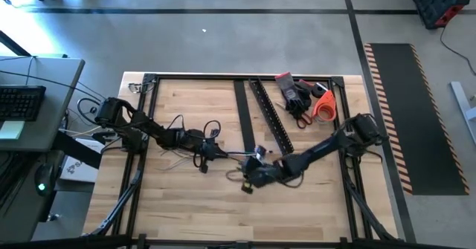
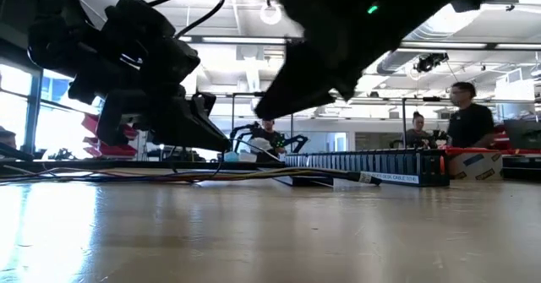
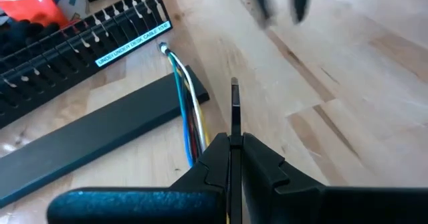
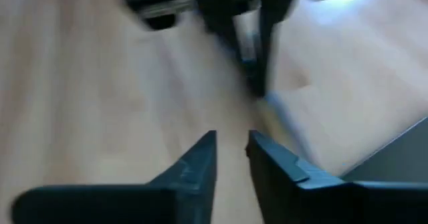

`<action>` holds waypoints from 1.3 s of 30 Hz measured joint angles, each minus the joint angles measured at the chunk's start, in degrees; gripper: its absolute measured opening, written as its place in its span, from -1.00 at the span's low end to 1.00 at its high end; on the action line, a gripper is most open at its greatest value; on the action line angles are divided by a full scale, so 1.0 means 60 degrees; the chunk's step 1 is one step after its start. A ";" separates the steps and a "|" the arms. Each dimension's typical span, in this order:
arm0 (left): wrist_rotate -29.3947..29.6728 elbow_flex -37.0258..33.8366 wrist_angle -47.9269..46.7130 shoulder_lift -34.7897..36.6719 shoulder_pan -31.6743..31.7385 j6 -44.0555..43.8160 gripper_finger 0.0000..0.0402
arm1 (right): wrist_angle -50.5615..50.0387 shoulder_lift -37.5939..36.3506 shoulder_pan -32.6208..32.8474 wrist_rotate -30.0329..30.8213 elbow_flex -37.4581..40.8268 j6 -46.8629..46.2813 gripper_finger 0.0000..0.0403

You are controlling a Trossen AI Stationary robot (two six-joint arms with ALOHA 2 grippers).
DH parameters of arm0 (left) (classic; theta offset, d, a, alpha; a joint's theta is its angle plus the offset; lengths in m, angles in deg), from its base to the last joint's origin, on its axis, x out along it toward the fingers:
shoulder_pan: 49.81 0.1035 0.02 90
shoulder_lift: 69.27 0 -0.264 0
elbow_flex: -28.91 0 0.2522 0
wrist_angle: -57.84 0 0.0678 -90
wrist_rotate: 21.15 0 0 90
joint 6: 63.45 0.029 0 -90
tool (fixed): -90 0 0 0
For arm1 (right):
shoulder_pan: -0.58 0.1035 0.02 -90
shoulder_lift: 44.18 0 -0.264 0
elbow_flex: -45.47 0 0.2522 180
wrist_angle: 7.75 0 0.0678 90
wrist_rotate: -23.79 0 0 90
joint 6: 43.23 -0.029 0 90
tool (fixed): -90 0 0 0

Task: Ziptie cables
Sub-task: Wrap the black zip tie around the cable wires

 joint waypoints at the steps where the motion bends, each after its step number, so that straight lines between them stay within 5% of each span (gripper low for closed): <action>1: -0.0075 0.0000 -0.0002 0.0000 0.0002 -0.0058 -0.98 | 0.0037 0.0062 -0.0135 0.0154 0.0000 0.0248 -0.58; 10: -0.0572 0.0004 0.0018 0.0000 -0.0124 -0.0422 -0.97 | 0.1335 0.1056 -0.0448 -0.0044 0.0020 0.2232 -0.33; 24: -0.0586 0.0007 0.0044 0.0000 -0.0313 -0.0424 -0.97 | 0.2684 0.1439 -0.0401 0.0596 0.0007 0.1899 -0.57; 39: -0.0566 0.0007 0.0087 0.0000 -0.0313 -0.0430 -0.97 | 0.3038 0.1527 -0.0533 0.0385 0.0007 0.2674 -0.59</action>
